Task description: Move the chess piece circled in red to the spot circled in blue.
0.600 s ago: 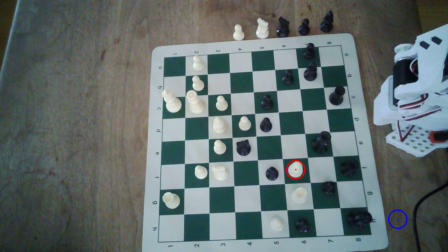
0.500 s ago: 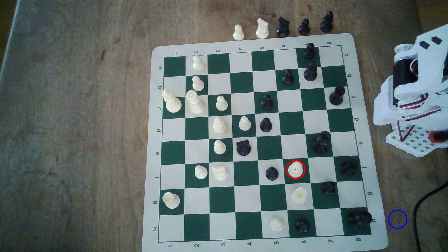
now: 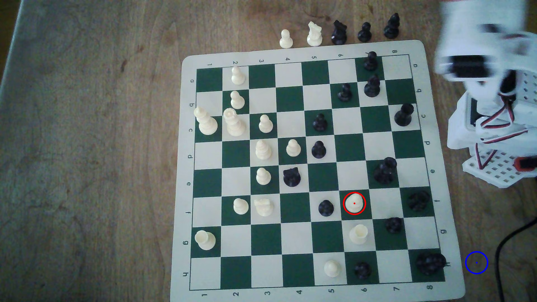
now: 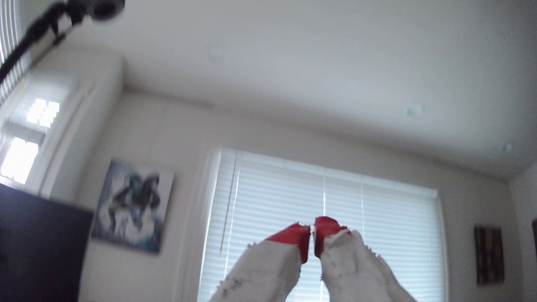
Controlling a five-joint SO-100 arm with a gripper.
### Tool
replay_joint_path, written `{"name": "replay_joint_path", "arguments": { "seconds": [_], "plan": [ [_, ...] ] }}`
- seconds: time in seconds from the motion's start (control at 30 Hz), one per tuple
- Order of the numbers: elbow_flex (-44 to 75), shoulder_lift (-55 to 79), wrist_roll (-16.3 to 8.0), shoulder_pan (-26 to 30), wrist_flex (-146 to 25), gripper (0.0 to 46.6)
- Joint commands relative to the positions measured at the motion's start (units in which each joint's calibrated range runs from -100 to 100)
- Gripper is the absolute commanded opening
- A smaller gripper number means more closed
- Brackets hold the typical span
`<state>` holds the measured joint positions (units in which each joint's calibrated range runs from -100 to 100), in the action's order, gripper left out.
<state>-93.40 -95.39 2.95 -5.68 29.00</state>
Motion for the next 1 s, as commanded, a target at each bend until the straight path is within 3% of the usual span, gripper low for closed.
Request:
{"name": "replay_joint_path", "arguments": {
  "seconds": [0.0,0.13,0.2,0.37,0.4,0.5,0.6,0.8,0.97],
  "plan": [
    [11.1,-0.4,-0.1,-0.4,-24.7,0.2],
    [20.3,0.0,-0.1,-0.2,-44.7,0.2],
    [30.8,5.1,-0.3,1.3,-63.6,0.5],
    [38.5,6.3,-0.3,2.5,-83.6,0.7],
    [39.5,5.7,0.0,3.0,-86.7,5.4],
    [42.5,9.5,0.1,9.2,-94.7,5.2],
    [42.6,11.6,0.6,13.6,-97.7,5.6],
    [41.2,17.0,0.6,28.0,-102.4,6.8],
    [41.6,25.7,0.2,29.9,-101.6,13.9]
  ]
}}
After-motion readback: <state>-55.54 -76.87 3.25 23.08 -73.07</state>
